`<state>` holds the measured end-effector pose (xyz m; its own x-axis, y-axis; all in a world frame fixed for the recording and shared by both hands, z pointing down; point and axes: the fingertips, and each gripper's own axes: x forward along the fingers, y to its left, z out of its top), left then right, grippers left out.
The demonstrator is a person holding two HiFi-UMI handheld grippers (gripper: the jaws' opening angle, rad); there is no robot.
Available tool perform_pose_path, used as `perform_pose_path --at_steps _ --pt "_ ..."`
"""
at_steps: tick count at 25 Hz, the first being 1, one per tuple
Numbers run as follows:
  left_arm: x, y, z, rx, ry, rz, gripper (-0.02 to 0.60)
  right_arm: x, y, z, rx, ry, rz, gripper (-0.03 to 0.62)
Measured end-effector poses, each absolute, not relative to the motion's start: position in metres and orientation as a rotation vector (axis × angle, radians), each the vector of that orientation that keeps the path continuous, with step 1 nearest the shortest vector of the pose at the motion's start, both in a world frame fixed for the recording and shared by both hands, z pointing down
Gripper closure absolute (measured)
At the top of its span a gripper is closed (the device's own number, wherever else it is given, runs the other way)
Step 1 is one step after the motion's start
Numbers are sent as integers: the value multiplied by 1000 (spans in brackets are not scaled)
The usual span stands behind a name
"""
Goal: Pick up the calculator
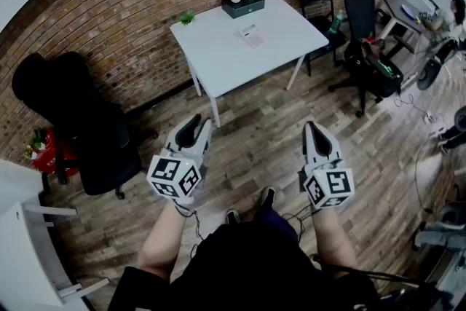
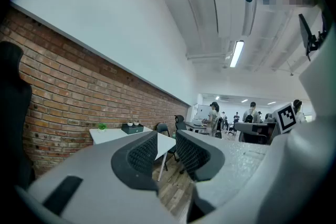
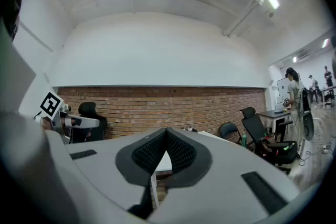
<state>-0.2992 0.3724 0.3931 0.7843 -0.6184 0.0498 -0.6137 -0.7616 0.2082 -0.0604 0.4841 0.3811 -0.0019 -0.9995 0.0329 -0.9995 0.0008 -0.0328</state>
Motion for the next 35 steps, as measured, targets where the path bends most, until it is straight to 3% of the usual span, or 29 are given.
perform_pose_path --at_steps 13,15,17,22,35 --pt "-245 334 405 2721 -1019 -9 474 4 434 398 2222 -2270 130 587" --pt "-230 326 396 2720 -1033 -48 443 19 420 395 2200 -2295 135 527" --pt "-214 319 385 2720 -1066 -83 353 36 408 389 2176 -2324 117 475" --pt "-181 309 370 2718 -1138 -58 325 81 385 380 2169 -2386 122 410" --pt "-144 265 388 2673 -1194 -2 325 130 337 388 2133 -2422 158 427"
